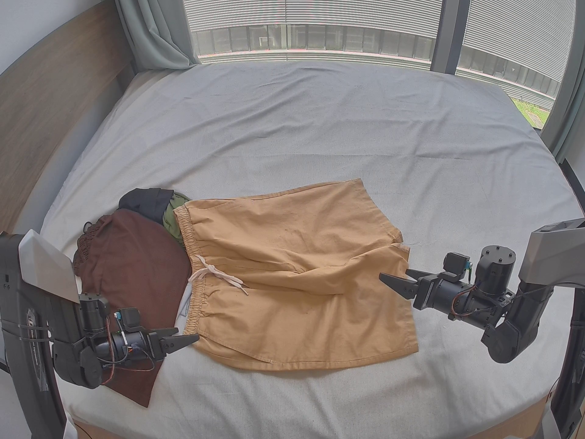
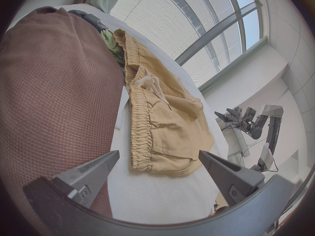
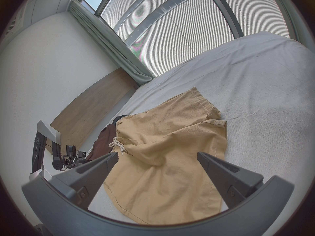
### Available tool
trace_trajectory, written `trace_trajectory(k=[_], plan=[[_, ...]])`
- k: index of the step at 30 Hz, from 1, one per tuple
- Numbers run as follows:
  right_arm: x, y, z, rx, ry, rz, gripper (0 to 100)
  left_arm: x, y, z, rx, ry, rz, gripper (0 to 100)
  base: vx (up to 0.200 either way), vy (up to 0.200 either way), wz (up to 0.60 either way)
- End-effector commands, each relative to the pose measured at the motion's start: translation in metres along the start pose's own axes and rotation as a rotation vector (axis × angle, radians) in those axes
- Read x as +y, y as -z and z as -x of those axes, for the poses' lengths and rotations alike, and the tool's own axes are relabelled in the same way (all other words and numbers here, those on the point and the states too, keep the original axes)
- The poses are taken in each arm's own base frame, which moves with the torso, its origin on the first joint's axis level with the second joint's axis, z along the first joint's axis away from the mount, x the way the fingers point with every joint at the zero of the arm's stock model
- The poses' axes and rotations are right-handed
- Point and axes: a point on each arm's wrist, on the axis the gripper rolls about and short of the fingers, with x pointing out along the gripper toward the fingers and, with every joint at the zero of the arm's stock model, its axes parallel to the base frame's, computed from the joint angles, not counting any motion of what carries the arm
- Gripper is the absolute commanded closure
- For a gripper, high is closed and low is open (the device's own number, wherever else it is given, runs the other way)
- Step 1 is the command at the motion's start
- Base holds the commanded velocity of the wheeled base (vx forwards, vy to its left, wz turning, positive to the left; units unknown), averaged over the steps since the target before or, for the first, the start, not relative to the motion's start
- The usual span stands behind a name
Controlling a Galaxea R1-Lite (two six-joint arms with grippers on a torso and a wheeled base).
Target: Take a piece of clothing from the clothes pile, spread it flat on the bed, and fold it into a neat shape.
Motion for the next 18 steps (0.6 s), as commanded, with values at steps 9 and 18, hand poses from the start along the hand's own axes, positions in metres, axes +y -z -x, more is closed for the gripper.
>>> trace_trajectory(k=[9,18], plan=[[0.000,0.000,0.000,0.000,0.000,0.000,0,0.005,0.009,-0.009,0.028,-0.004,0.042,0,0.000,0.000,0.00],[-0.001,-0.001,0.000,-0.003,0.002,0.000,0,0.001,0.007,-0.020,0.035,0.023,0.089,0,0.000,0.000,0.00]])
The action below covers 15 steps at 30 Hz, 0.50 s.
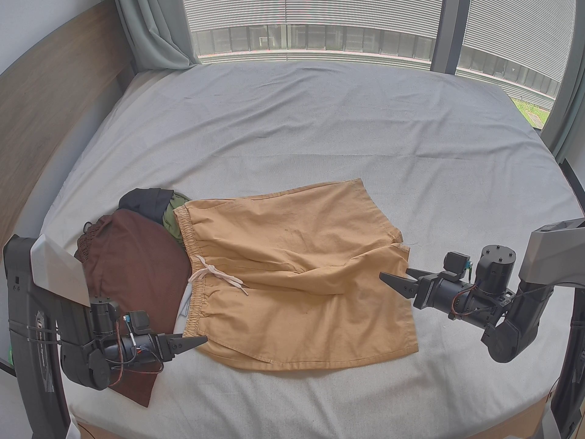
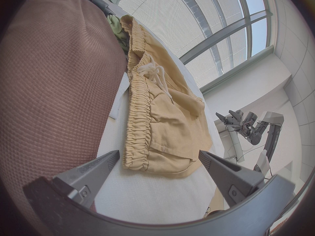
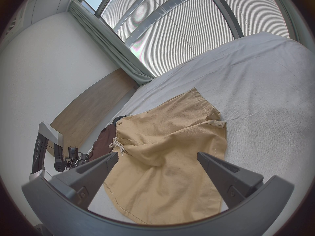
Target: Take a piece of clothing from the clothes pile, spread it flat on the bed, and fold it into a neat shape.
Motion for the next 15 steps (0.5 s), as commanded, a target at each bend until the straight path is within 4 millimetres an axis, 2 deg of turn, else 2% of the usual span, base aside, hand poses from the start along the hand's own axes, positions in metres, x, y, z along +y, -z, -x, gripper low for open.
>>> trace_trajectory(k=[1,12,13,15], plan=[[-0.0005,0.0003,0.0000,0.001,0.001,-0.001,0,-0.0008,-0.0006,-0.0036,0.002,0.008,-0.003,0,0.000,0.000,0.00],[-0.0011,-0.0004,0.0005,-0.001,0.002,-0.001,0,-0.0024,0.0003,-0.0085,0.006,-0.002,-0.004,0,0.000,0.000,0.00],[-0.0011,-0.0004,0.0005,-0.001,0.002,-0.001,0,-0.0021,0.0006,-0.0087,0.007,-0.002,-0.002,100,0.000,0.000,0.00],[-0.0009,-0.0002,0.0011,0.000,0.002,-0.001,0,-0.0015,-0.0002,-0.0095,0.004,-0.001,-0.007,100,0.000,0.000,0.00]])
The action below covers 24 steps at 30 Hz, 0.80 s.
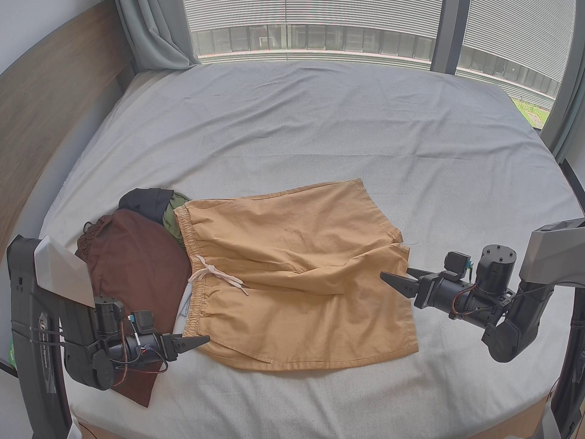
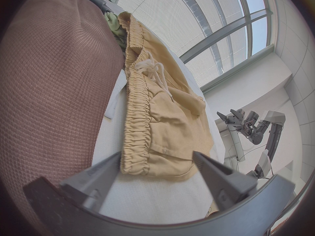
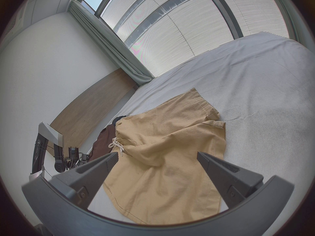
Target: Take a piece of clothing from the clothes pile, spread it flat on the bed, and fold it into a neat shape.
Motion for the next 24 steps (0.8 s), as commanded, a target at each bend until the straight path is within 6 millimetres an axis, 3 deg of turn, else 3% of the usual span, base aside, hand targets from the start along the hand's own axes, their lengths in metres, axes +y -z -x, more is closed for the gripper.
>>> trace_trajectory(k=[1,24], plan=[[0.000,0.000,0.001,0.001,-0.001,0.000,0,0.001,0.000,-0.001,-0.001,0.001,-0.002,100,0.000,0.000,0.00],[-0.009,0.042,0.046,0.238,-0.020,0.010,0,0.001,0.000,-0.001,0.000,0.002,-0.011,100,0.000,0.000,0.00]])
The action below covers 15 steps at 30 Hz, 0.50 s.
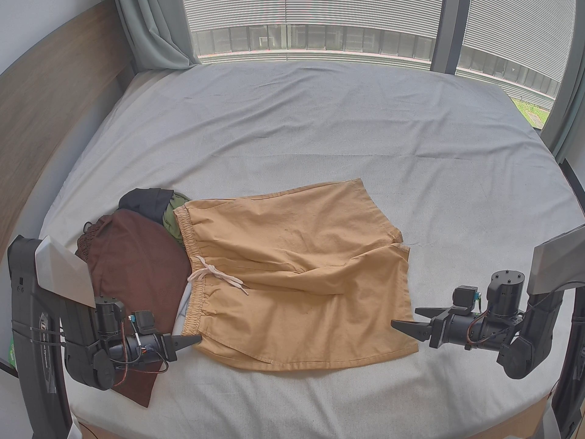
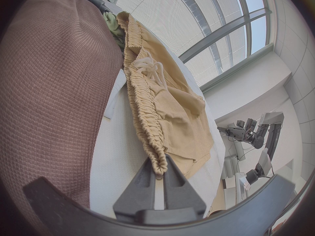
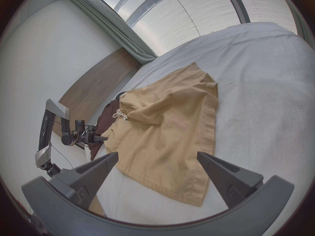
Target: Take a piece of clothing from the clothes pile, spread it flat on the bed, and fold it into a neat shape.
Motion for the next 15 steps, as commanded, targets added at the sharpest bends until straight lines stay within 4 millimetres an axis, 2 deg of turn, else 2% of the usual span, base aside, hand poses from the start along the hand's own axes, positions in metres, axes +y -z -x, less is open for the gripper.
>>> trace_trajectory(k=[1,15], plan=[[-0.001,0.007,0.002,0.029,0.008,-0.016,0,0.000,0.000,0.000,0.000,0.000,-0.001,100,0.000,0.000,0.00],[-0.024,0.031,0.003,0.109,0.074,-0.019,0,0.001,0.001,-0.001,0.003,-0.001,0.000,100,0.000,0.000,0.00]])
